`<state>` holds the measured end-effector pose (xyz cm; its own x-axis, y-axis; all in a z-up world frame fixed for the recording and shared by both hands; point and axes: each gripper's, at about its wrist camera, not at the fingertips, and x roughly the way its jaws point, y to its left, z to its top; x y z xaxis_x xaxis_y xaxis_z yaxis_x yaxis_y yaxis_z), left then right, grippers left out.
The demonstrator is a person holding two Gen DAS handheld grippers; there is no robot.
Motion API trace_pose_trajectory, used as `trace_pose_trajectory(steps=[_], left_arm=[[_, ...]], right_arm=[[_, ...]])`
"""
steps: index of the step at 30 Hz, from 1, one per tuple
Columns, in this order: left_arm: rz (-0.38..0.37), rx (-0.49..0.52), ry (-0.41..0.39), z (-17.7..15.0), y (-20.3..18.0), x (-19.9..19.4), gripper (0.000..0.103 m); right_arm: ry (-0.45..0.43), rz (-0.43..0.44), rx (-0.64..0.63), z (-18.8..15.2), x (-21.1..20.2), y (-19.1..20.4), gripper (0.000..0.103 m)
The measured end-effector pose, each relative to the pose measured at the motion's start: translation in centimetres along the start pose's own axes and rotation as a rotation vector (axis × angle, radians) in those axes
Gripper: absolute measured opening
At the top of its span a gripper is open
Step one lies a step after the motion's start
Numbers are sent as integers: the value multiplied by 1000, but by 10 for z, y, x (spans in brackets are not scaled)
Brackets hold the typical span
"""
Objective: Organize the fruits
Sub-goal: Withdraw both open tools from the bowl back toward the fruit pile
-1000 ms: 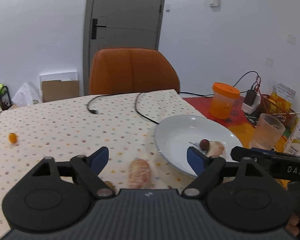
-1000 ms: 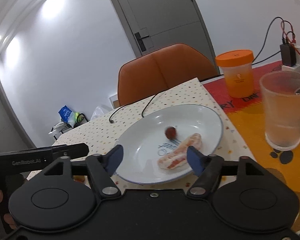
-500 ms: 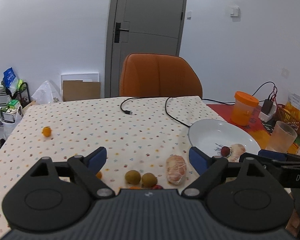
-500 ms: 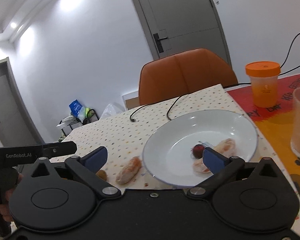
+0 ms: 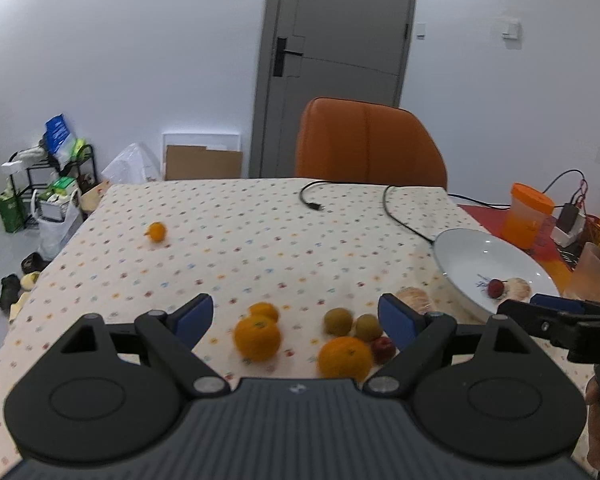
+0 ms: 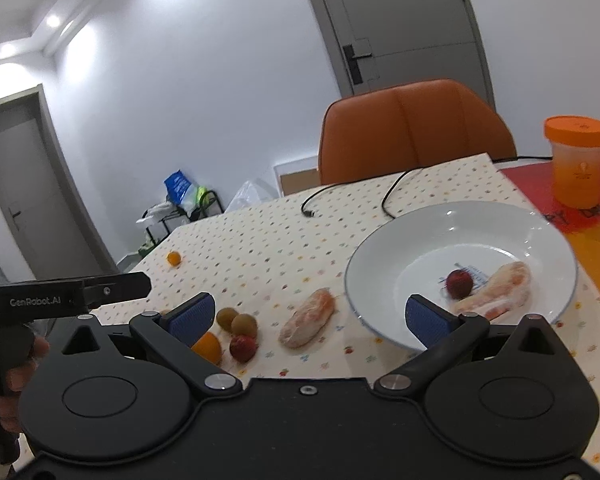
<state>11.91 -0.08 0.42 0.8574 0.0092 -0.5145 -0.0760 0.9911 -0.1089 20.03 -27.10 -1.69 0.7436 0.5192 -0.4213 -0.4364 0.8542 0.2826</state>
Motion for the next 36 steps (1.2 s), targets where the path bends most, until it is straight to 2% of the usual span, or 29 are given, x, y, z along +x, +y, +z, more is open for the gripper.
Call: trace_pose_trajectory(steps=[9, 16, 24, 29, 36], left_arm=[[50, -46, 10, -8, 28, -7, 88], [91, -90, 22, -18, 43, -11, 88], [105, -142, 33, -30, 59, -12, 88], [106, -159, 43, -37, 69, -13, 88], [115, -191, 54, -44, 83, -13, 88]], right_arm=[[26, 23, -41, -4, 9, 20, 103], [40, 74, -86, -7, 15, 38, 101], [99, 123, -134, -12, 28, 59, 91], [118, 132, -172, -14, 36, 74, 89], [145, 130, -193, -19, 47, 86, 80]])
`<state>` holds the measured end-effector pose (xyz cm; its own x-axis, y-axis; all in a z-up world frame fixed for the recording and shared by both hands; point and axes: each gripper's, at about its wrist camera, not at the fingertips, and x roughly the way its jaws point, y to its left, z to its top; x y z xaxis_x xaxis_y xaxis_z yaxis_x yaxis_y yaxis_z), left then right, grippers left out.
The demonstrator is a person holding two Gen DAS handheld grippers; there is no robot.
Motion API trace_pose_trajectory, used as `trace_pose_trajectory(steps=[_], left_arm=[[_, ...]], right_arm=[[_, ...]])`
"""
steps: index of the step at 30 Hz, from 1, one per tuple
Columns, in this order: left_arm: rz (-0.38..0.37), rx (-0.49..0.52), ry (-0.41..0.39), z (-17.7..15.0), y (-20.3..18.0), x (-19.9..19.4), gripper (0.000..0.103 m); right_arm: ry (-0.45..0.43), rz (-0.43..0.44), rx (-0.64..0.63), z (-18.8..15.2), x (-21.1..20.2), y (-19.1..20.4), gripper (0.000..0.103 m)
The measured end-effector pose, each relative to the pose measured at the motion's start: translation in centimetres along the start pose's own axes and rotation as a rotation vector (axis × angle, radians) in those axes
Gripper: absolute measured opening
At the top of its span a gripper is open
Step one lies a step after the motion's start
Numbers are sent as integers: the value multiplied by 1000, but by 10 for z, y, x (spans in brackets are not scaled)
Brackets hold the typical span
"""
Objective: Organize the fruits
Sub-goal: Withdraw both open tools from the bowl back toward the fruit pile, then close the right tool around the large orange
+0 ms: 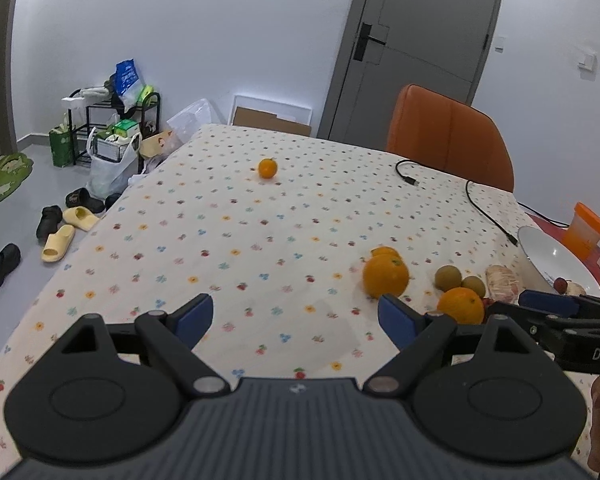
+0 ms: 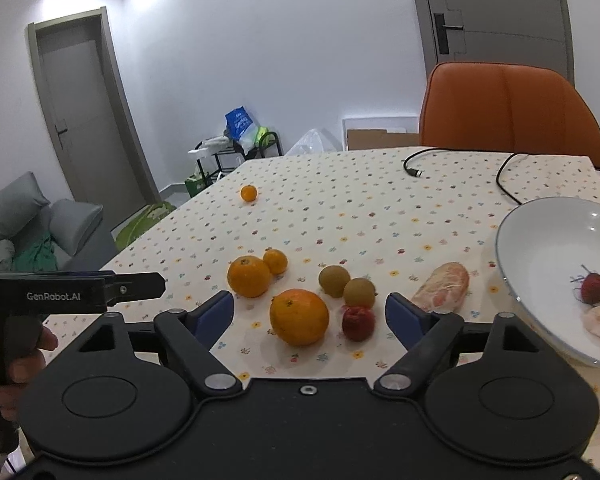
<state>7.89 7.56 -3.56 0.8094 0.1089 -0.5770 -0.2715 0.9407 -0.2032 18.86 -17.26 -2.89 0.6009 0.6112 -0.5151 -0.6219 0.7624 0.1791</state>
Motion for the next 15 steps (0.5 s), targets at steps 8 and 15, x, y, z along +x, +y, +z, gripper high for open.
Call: trace_pose_trajectory(steps=[8, 15], left_arm=[[-2, -27, 14, -4, 13, 3, 88], [-6, -37, 25, -5, 17, 7, 88]], right_arm=[[37, -3, -25, -2, 16, 10, 76], [61, -13, -37, -4, 27, 14, 72]])
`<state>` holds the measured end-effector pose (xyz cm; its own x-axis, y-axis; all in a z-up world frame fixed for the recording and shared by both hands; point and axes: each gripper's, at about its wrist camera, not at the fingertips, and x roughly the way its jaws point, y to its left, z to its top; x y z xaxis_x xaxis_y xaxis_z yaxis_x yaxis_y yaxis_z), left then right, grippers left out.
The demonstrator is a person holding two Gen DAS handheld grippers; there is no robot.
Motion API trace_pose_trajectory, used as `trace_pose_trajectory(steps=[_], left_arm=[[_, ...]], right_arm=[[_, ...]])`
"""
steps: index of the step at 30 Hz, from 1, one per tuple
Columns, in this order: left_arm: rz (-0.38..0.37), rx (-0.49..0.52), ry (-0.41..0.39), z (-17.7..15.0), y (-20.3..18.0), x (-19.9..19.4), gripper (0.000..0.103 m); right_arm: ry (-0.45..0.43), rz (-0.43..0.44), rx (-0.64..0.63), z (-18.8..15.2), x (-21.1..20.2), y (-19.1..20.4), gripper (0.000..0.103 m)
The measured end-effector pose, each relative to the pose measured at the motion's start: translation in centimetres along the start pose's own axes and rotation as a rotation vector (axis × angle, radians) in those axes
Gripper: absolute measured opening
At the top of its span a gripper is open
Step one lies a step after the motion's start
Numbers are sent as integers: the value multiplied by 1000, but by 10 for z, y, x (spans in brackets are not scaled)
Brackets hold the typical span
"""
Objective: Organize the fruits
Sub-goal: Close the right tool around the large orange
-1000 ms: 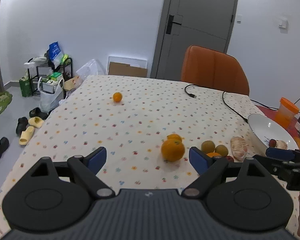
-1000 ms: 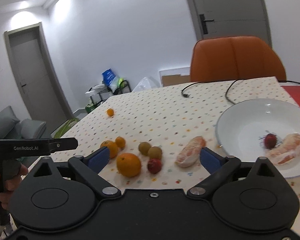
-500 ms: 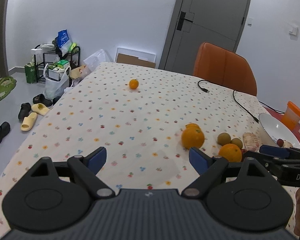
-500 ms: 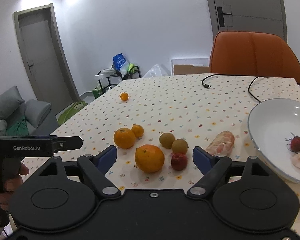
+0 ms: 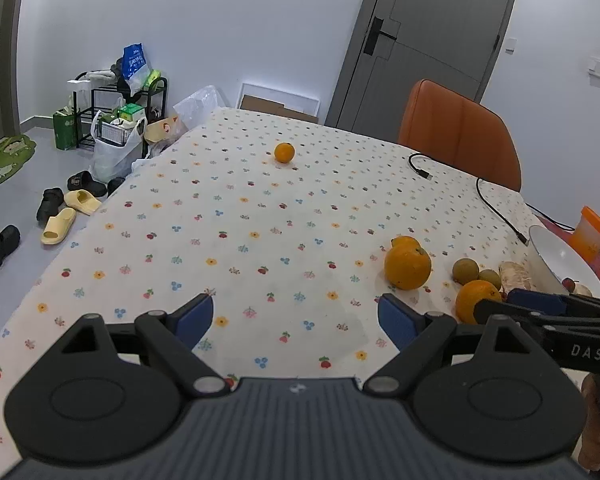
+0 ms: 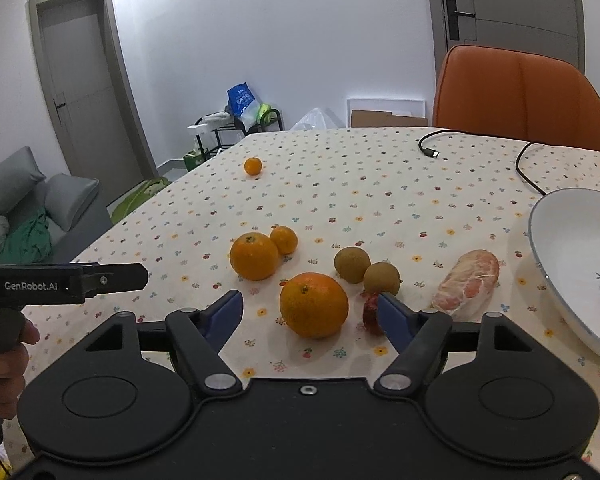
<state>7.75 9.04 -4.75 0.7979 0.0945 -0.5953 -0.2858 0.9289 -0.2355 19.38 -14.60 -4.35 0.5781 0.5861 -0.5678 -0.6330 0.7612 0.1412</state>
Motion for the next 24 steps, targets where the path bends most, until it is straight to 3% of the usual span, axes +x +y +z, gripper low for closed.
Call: trace_pose_trajectory(steps=[8, 18, 21, 24], left_arm=[[-5, 7, 6, 1, -3, 4, 88], [-30, 29, 12, 1, -15, 9, 88], [-32, 33, 13, 0, -18, 9, 88], [-30, 34, 17, 0, -18, 10, 88]], right_arm=[[-6, -8, -19, 4, 9, 3, 71], [-8, -7, -33, 7, 12, 6, 62], [-7, 2, -25, 6, 10, 2, 48], [19, 9, -10, 5, 12, -2, 47]])
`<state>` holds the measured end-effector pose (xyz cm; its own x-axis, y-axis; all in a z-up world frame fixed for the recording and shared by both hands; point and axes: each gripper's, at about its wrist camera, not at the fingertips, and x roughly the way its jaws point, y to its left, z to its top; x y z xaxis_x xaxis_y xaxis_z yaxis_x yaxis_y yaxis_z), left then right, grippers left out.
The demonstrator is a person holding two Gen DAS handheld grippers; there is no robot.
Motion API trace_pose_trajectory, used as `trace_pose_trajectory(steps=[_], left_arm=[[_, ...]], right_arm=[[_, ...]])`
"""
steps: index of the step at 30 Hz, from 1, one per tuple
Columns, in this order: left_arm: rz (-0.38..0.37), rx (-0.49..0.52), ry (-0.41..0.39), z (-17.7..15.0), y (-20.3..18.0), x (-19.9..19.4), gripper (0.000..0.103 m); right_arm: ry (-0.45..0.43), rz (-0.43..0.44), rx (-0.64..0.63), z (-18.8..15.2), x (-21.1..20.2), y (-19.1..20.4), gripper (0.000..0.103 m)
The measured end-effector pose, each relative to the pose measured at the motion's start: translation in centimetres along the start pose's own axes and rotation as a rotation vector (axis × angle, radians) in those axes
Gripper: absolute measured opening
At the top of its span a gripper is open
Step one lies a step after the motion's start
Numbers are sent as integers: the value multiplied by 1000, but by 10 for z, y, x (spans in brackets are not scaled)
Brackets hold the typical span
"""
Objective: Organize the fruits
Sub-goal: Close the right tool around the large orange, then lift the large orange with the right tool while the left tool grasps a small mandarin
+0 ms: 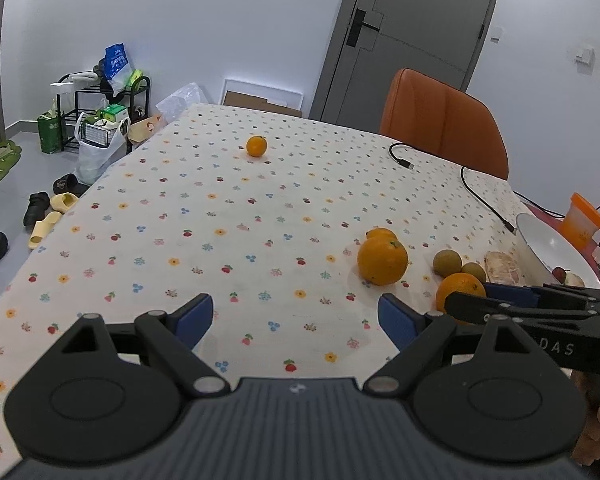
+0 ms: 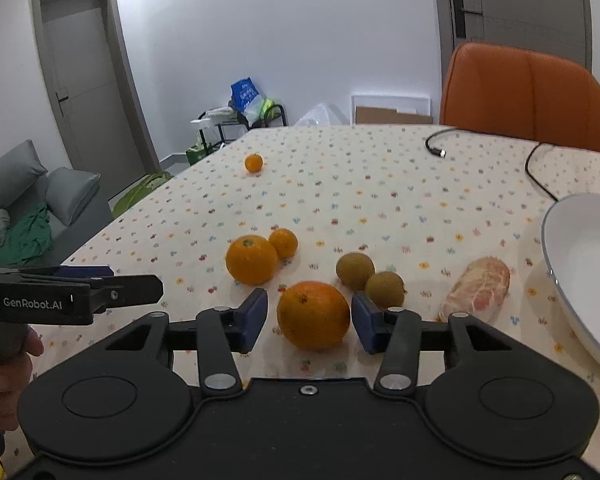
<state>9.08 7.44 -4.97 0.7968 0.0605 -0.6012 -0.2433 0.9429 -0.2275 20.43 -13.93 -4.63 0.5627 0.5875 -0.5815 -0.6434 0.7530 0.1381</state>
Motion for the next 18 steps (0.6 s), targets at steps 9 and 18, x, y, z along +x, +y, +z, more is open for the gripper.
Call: trace_pose_trajectory(steps=[9, 18], left_arm=[[5, 6, -14, 13, 1, 4, 88], [35, 13, -36, 40, 4, 20, 88]], right_arm=[[16, 13, -5, -1, 7, 0, 39], [-20, 39, -15, 16, 1, -2, 38]])
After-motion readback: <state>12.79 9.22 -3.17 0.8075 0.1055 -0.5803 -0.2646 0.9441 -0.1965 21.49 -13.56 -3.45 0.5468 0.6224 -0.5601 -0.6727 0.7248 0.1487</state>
